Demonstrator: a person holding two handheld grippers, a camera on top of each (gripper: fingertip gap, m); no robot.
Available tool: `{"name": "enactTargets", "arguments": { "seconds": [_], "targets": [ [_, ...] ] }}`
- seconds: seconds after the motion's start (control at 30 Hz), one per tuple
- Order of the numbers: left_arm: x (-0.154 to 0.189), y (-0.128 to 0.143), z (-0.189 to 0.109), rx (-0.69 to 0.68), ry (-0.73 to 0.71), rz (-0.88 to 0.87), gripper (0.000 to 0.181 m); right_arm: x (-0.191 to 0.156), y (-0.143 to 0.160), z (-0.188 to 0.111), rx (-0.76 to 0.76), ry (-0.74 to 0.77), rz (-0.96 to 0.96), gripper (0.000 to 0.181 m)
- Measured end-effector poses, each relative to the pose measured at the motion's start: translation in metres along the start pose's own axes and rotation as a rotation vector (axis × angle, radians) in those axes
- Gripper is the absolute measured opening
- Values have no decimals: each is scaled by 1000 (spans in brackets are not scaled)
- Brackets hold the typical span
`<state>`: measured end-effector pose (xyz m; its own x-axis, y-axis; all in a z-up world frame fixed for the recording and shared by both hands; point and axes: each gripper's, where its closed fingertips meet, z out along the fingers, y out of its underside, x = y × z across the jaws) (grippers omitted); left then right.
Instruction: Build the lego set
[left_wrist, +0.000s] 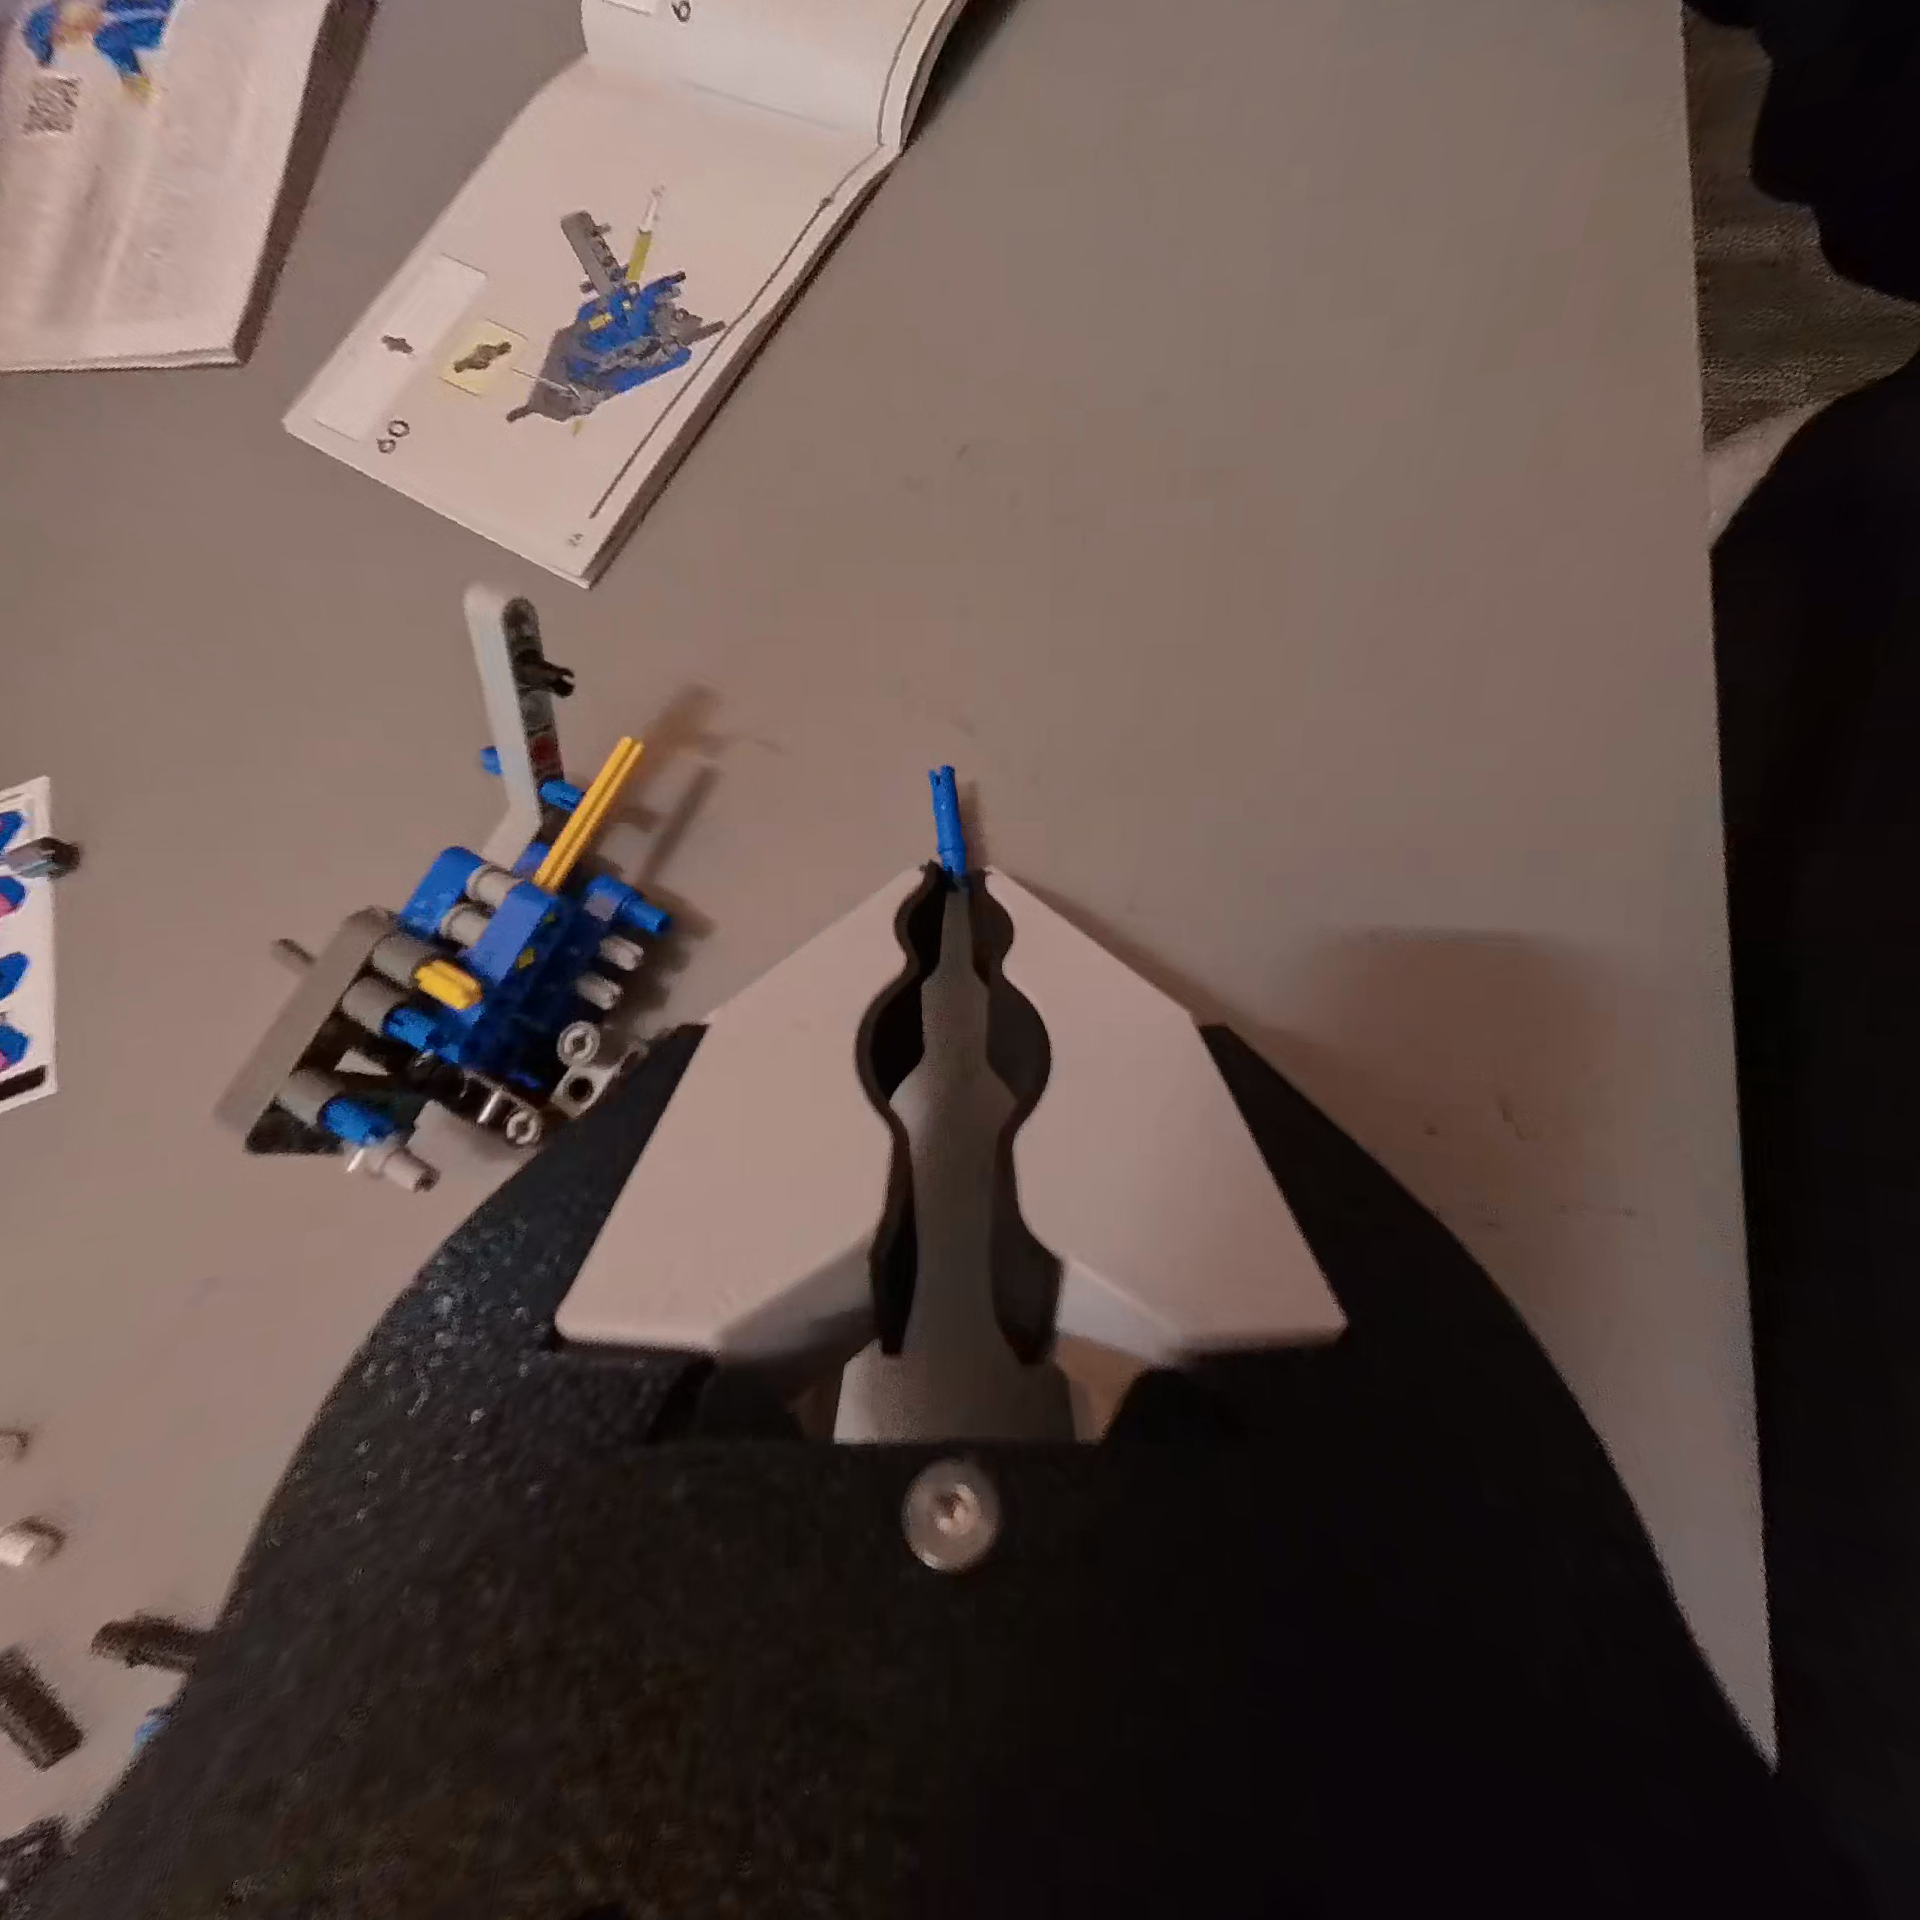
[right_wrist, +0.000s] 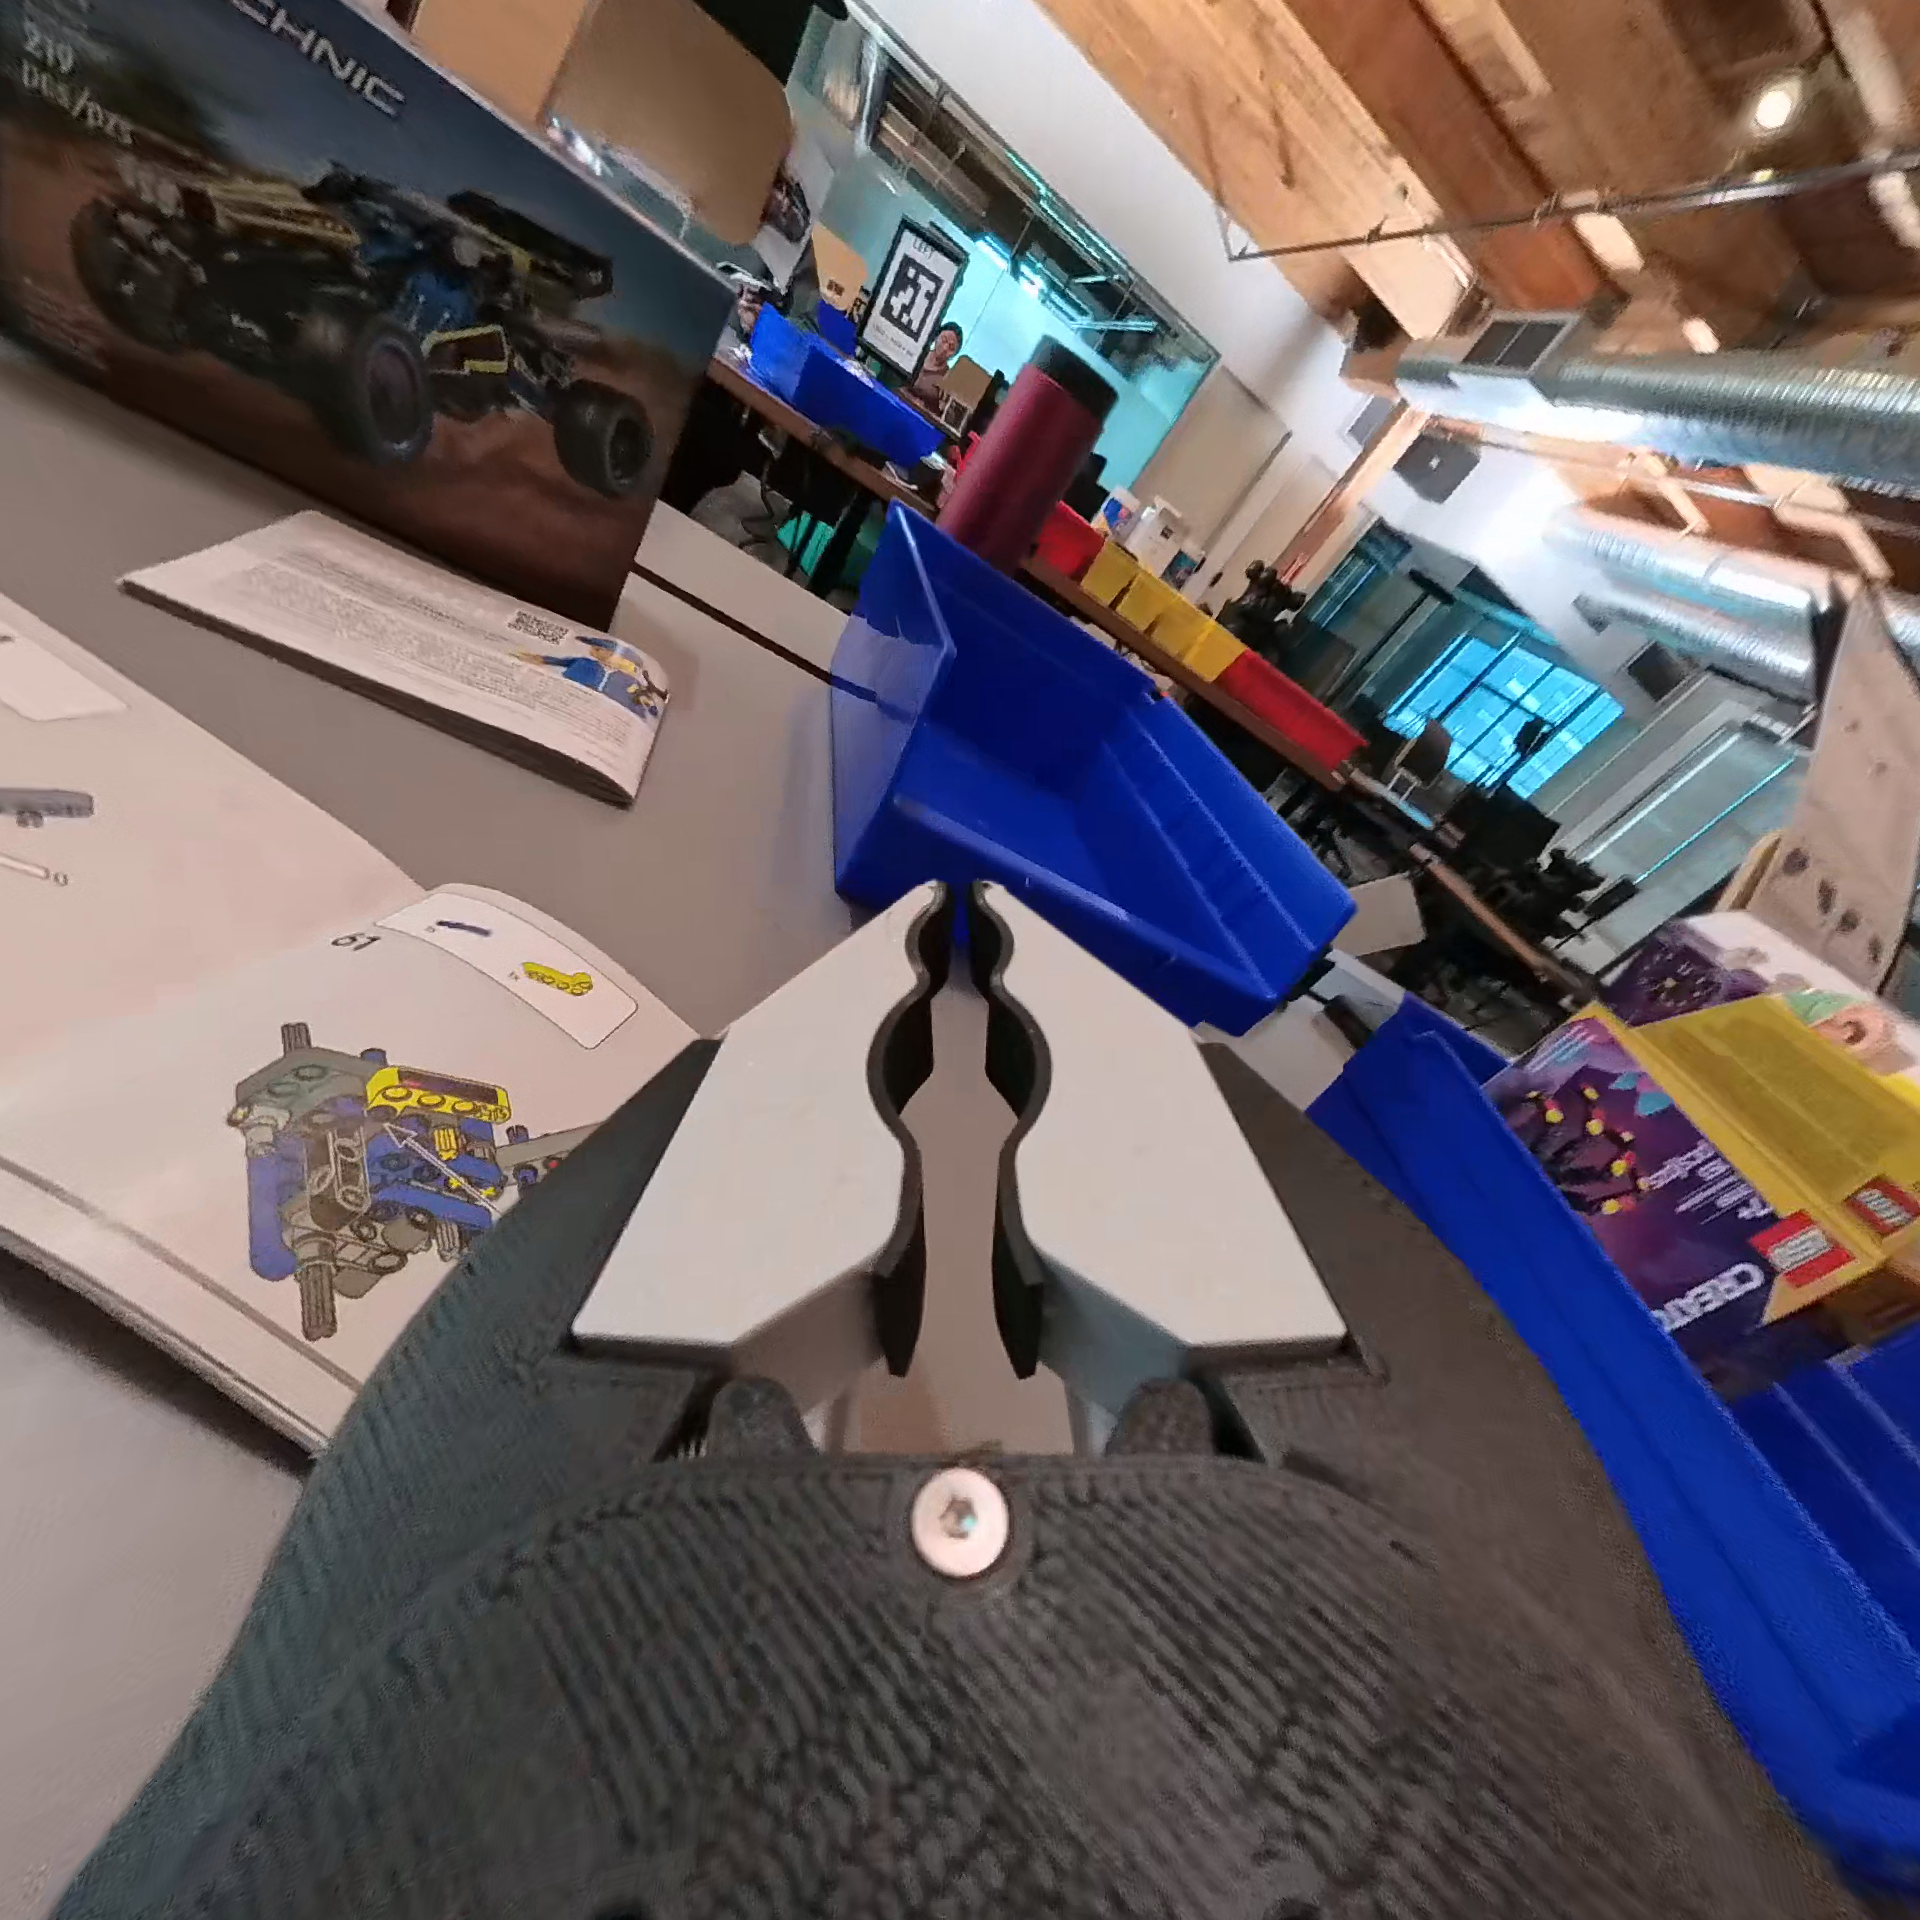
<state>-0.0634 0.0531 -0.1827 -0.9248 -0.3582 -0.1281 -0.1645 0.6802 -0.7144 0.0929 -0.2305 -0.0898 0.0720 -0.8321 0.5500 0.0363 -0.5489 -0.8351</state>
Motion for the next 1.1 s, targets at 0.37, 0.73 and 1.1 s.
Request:
{"name": "enactTargets", "arguments": {
  "seconds": [0.37, 0.73, 1.1],
  "targets": [
    [-22, 1, -33, 113, -81, -143, 18, -14, 1, 3, -8, -48, -59, 2],
    [-91, 160, -195, -202, -315, -424, 14, -24, 1, 6, -27, -60, -119, 2],
    [-77, 174, -165, -243, -287, -406, 3, -31, -8, 1, -9, -86, -150, 3]
  ]
}}
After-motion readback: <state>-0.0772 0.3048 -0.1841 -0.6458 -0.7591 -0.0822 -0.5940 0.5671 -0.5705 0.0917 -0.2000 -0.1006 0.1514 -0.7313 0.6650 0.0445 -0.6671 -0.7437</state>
